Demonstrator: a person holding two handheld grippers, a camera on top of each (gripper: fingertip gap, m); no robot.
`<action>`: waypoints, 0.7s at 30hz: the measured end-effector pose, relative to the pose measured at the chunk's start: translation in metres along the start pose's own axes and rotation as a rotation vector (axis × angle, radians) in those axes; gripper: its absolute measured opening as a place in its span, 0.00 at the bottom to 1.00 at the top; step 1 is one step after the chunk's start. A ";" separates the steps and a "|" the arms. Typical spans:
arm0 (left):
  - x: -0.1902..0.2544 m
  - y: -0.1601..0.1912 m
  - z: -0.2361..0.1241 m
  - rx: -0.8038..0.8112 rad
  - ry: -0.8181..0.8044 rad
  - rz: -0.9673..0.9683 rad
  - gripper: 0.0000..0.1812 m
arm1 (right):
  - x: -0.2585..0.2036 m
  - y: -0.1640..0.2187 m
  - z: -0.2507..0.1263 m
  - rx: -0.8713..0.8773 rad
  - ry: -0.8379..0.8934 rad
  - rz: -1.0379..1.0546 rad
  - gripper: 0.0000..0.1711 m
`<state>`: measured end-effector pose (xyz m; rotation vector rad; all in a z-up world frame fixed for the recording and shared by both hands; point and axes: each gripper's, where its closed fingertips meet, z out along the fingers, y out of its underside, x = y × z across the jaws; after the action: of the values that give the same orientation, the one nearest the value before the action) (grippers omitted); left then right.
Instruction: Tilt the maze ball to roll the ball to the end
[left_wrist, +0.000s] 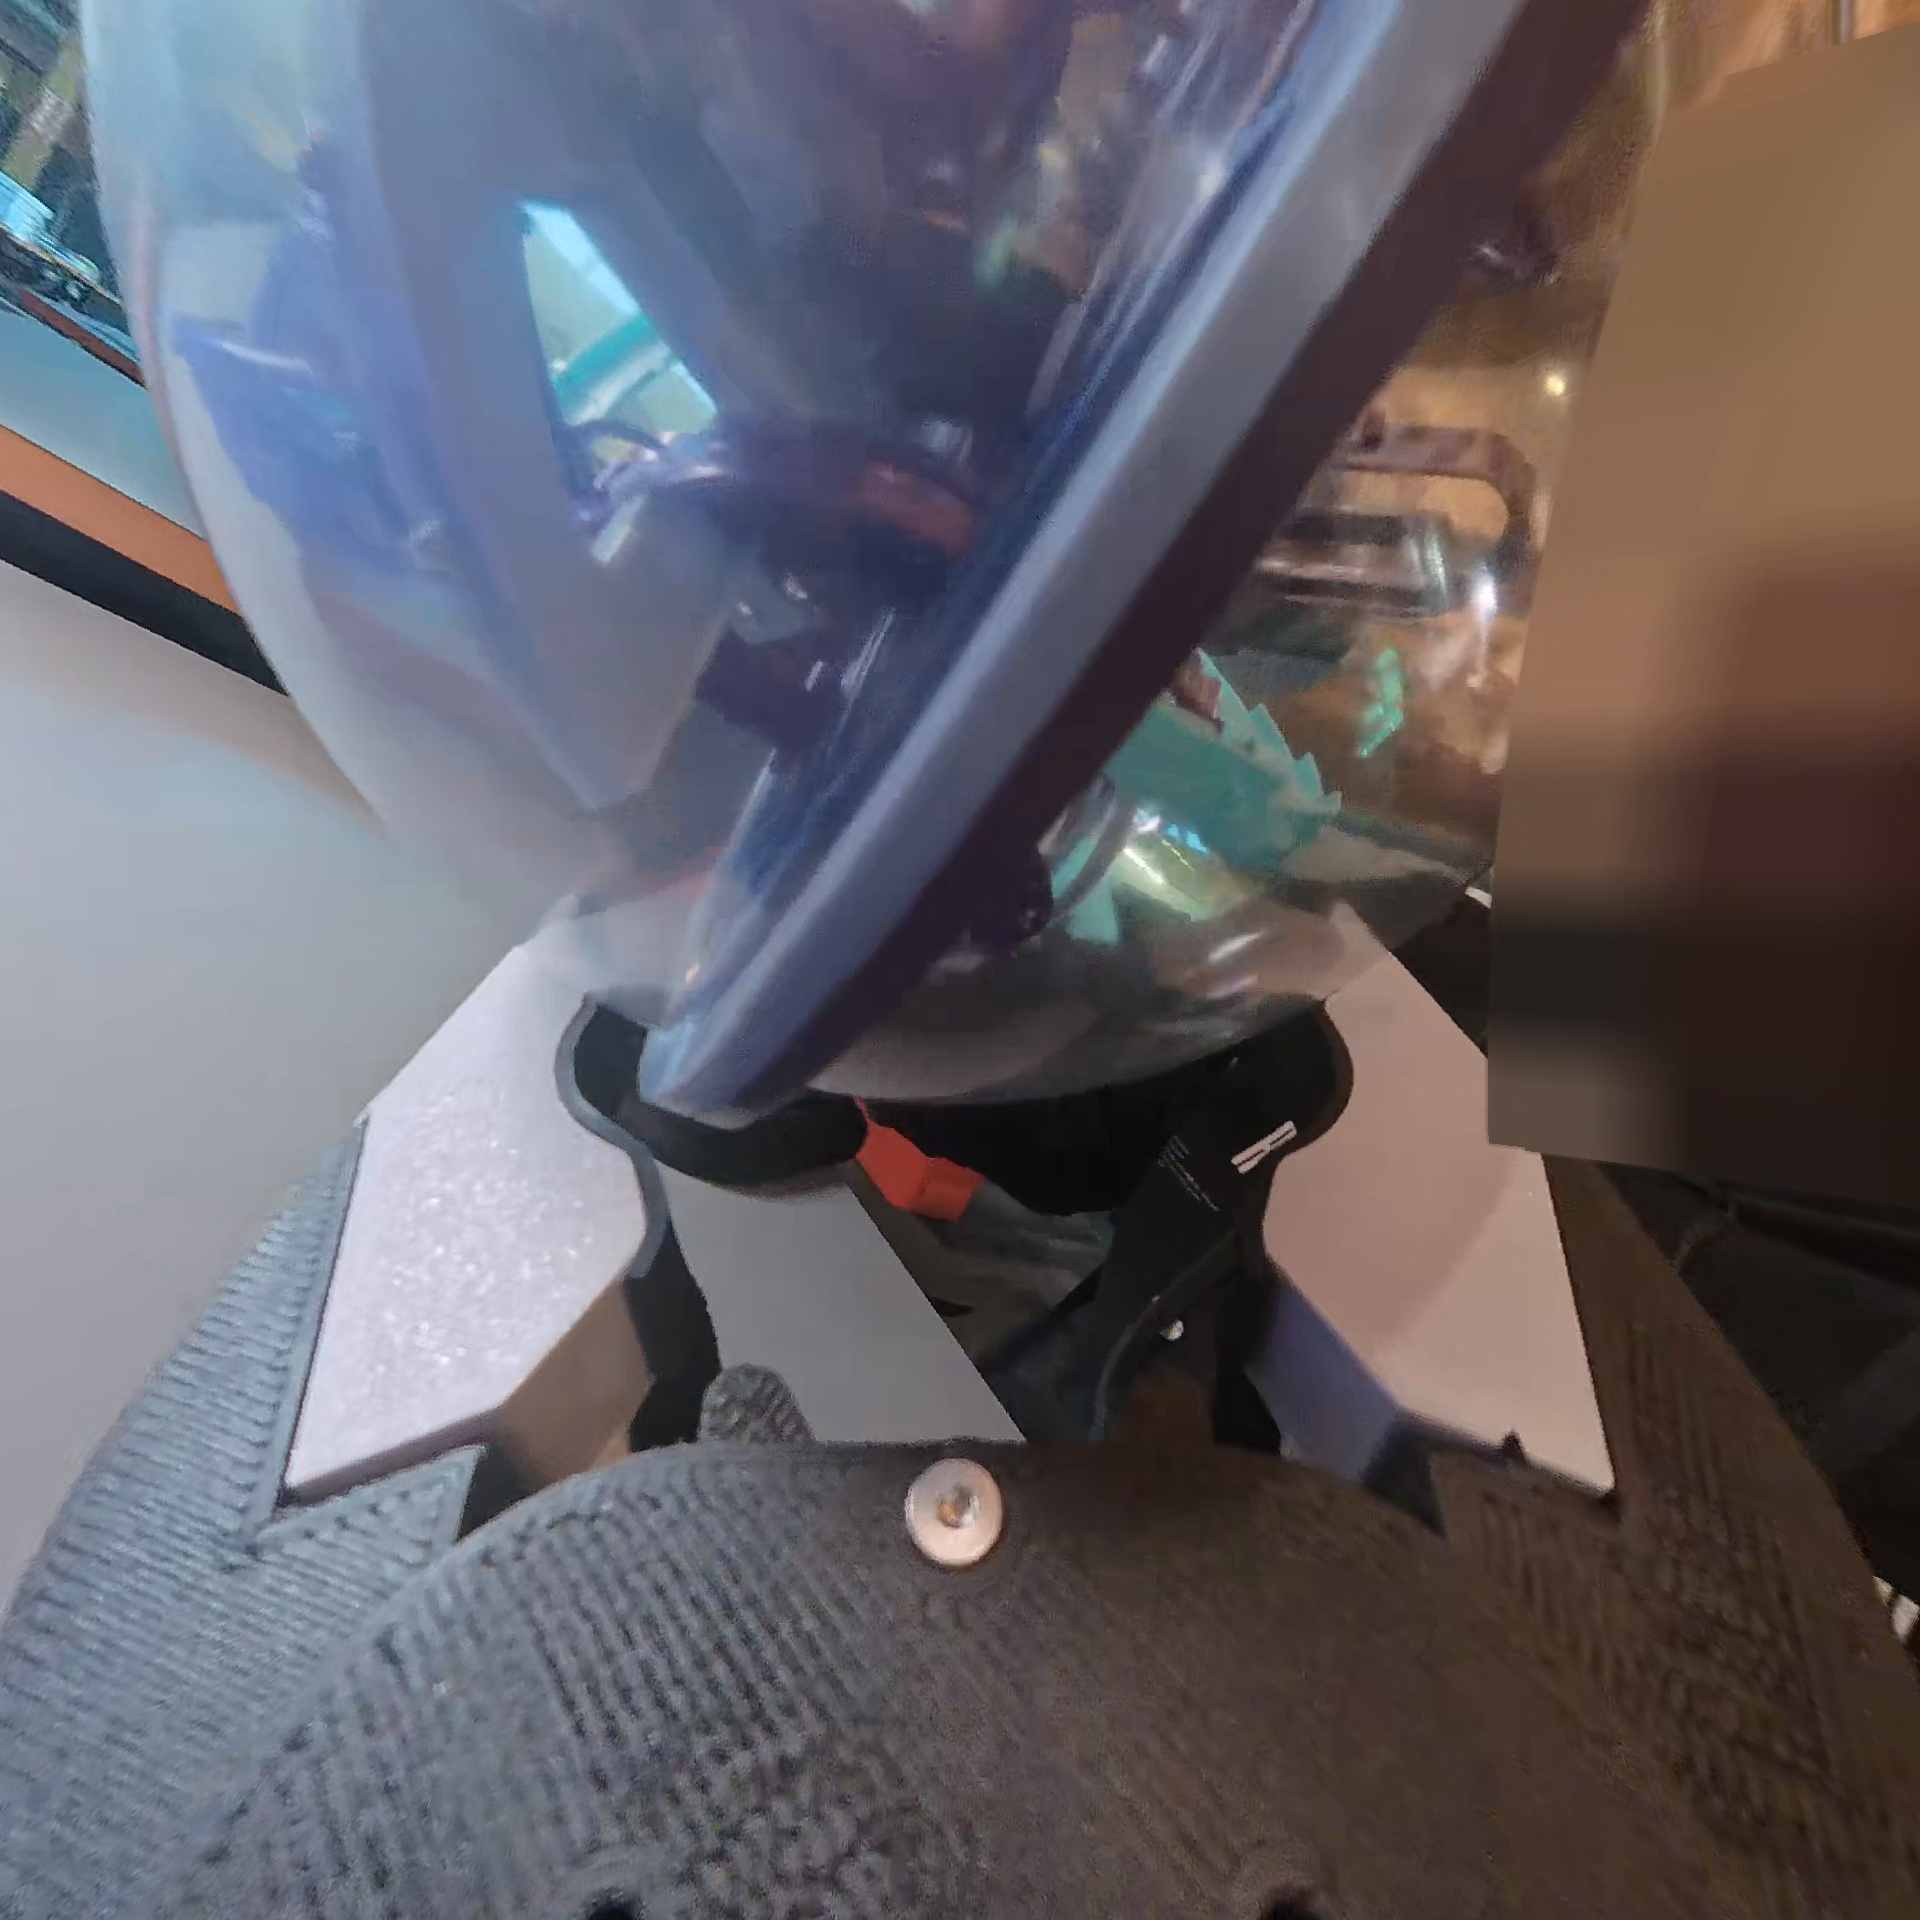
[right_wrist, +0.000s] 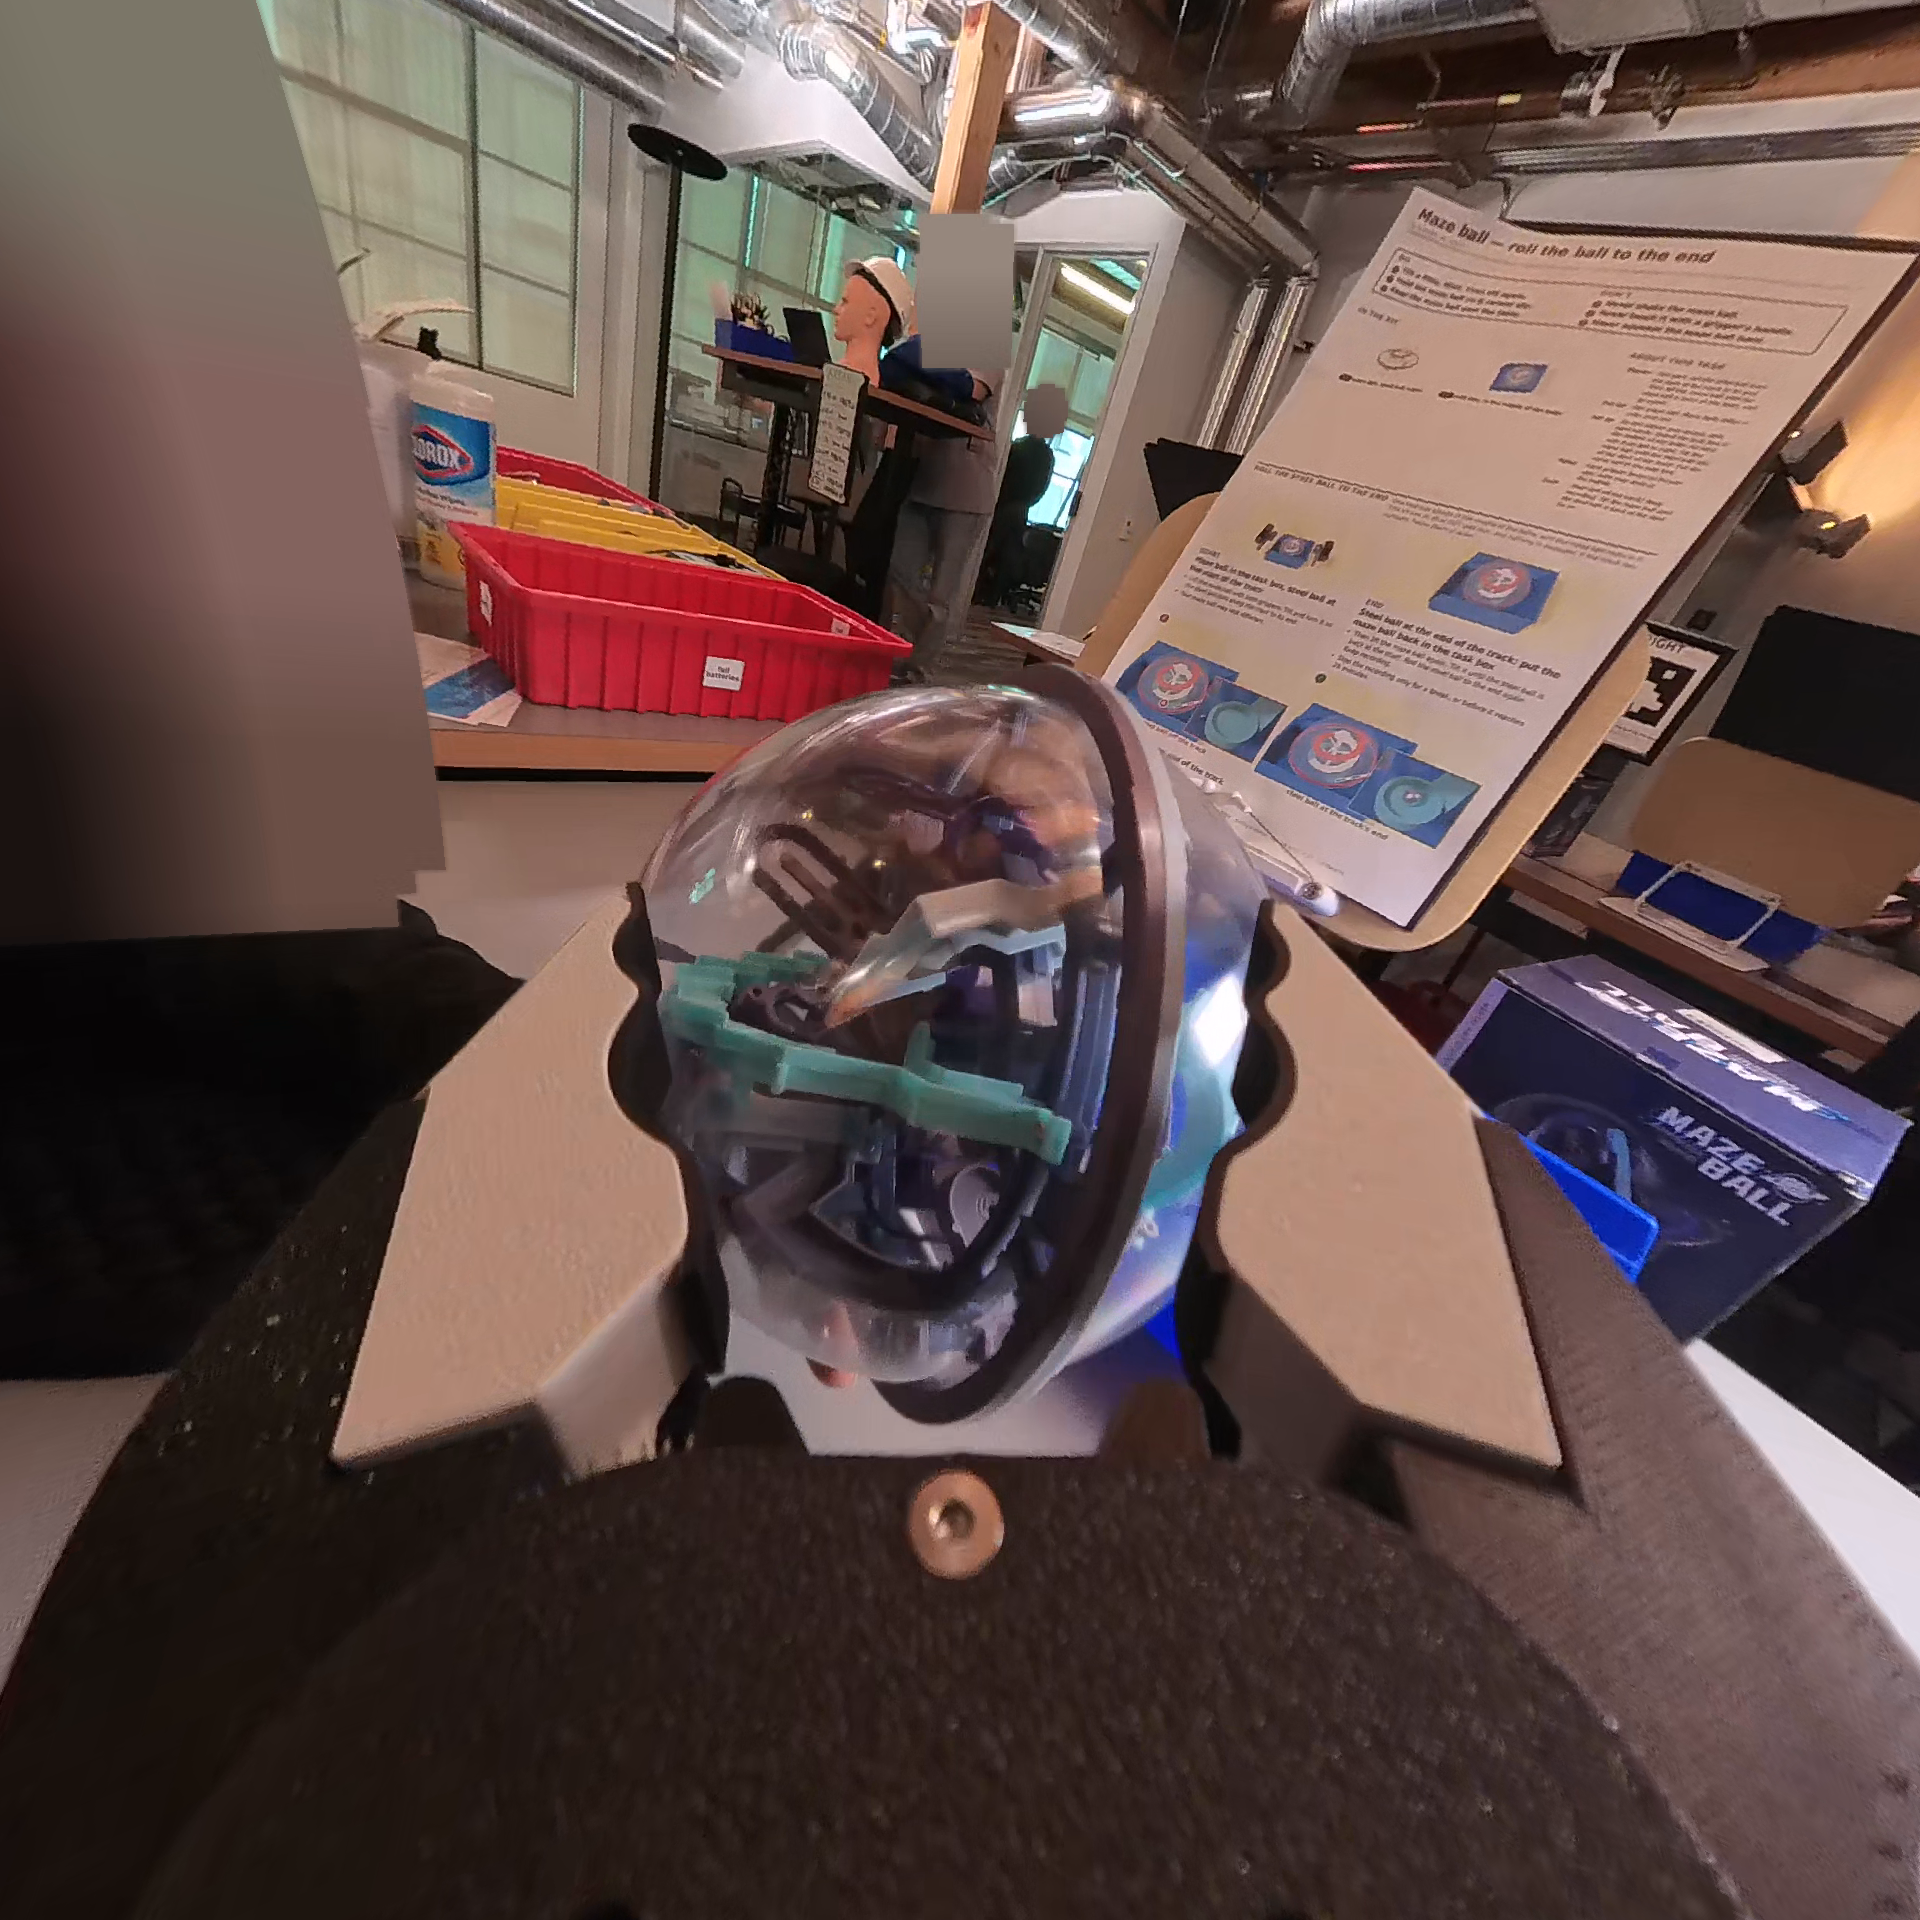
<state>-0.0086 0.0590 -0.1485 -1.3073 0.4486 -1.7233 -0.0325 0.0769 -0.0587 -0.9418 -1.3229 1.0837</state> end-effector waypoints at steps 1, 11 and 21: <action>-0.001 -0.001 -0.001 0.005 -0.014 0.016 0.72 | 0.000 0.001 -0.001 -0.002 0.005 -0.014 0.65; -0.020 -0.010 -0.016 0.034 -0.183 0.243 0.72 | 0.000 0.024 -0.026 0.013 0.096 -0.061 0.61; -0.031 -0.022 -0.036 0.016 -0.341 0.445 0.71 | 0.003 0.074 -0.052 -0.030 0.113 0.057 0.48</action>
<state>-0.0489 0.0879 -0.1638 -1.3382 0.4811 -1.1110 0.0139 0.1028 -0.1320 -1.0539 -1.2293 1.0410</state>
